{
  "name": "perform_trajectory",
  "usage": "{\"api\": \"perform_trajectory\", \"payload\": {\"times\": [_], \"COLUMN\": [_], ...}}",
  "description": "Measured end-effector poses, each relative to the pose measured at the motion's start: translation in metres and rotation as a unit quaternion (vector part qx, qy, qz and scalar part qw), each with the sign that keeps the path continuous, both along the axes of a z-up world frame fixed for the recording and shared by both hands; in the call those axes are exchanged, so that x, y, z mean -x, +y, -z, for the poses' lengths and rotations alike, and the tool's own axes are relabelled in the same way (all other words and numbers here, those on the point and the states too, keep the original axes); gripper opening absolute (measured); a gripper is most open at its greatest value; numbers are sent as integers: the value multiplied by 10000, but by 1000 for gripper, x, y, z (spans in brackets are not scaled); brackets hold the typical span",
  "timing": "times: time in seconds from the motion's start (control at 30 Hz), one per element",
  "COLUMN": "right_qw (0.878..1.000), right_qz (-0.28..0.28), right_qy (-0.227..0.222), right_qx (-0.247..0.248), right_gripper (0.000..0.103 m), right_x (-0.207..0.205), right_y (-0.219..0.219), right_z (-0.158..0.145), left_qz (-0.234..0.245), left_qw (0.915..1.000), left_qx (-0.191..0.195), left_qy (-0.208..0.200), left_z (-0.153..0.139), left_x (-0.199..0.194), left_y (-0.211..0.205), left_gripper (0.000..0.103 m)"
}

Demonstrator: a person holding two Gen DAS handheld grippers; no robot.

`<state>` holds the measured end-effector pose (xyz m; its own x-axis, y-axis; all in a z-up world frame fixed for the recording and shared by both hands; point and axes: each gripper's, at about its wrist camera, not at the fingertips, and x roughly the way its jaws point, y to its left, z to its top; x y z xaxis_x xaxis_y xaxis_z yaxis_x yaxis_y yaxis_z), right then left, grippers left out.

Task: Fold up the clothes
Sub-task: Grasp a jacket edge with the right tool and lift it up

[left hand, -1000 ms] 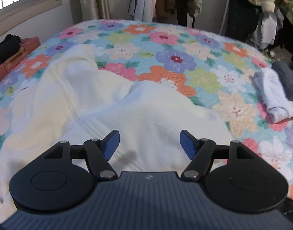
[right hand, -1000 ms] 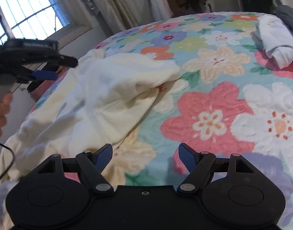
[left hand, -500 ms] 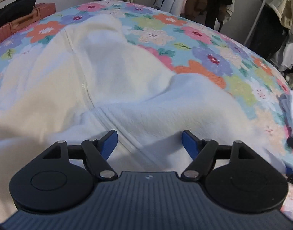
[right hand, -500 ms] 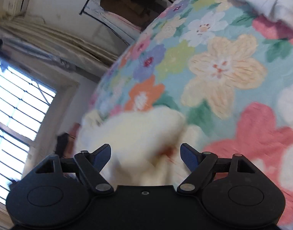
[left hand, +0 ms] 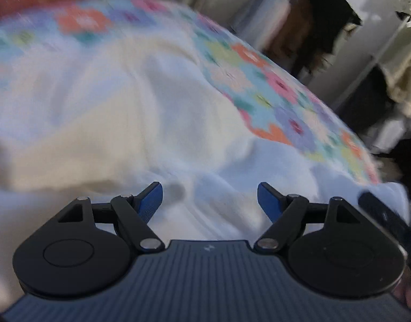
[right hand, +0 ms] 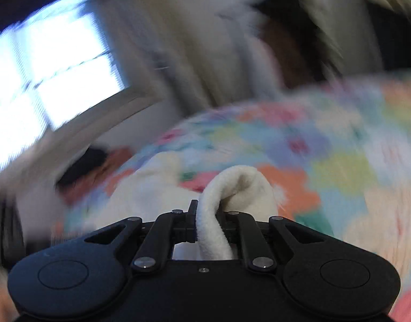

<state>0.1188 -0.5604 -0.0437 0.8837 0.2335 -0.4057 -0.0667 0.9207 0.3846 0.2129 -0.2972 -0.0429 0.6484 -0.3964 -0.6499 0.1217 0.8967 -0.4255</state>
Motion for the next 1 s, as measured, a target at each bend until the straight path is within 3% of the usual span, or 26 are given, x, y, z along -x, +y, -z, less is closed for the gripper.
{"api": "perform_trajectory", "payload": {"times": [0.03,0.13,0.2,0.27,0.33,0.47,0.6,0.67,0.73,0.77,0.83,0.87,0.97,1.0], "right_qw": [9996,9935,9903,9861,9824,9805,9794,9732,9603,9594,9623,9630,9663,9679], "right_qz": [-205,-818,-1161,-1464,-1717,-1752,-1908,-2238,-2561,-2542,-2444,-2396,-2150,-2069], "right_qy": [-59,-236,-143,-84,26,515,486,528,658,725,841,886,990,999], "right_qx": [191,761,750,778,730,723,453,-39,-890,-987,-847,-854,-1010,-1019], "right_gripper": [12,12,12,12,12,12,12,13,13,13,13,14,18,24], "right_x": [4,17,23,31,34,27,30,30,26,26,27,28,35,39], "right_y": [15,58,76,89,96,93,92,89,82,81,79,76,60,53], "right_z": [1,2,15,23,30,54,54,53,58,60,62,61,50,44], "left_qz": [-7,384,722,1126,1288,1164,1256,1266,1341,1380,1435,1461,1350,1252], "left_qw": [10000,9962,9919,9897,9907,9903,9920,9919,9907,9899,9874,9856,9872,9884], "left_qx": [5,767,1049,881,426,-639,-131,-1,-210,-317,-668,-846,-844,-859], "left_qy": [-80,-116,-38,-32,-113,-418,-35,132,61,22,-26,-50,29,87], "left_z": [-4,-3,0,-2,-6,-13,-5,0,4,6,7,8,10,9], "left_x": [5,4,1,2,7,17,6,6,8,10,12,14,12,12], "left_y": [4,17,15,1,-15,-36,-29,-31,-37,-39,-43,-46,-41,-37], "left_gripper": [78,78,78,80,81,90,94,94,89,77,63,62,62,63]}}
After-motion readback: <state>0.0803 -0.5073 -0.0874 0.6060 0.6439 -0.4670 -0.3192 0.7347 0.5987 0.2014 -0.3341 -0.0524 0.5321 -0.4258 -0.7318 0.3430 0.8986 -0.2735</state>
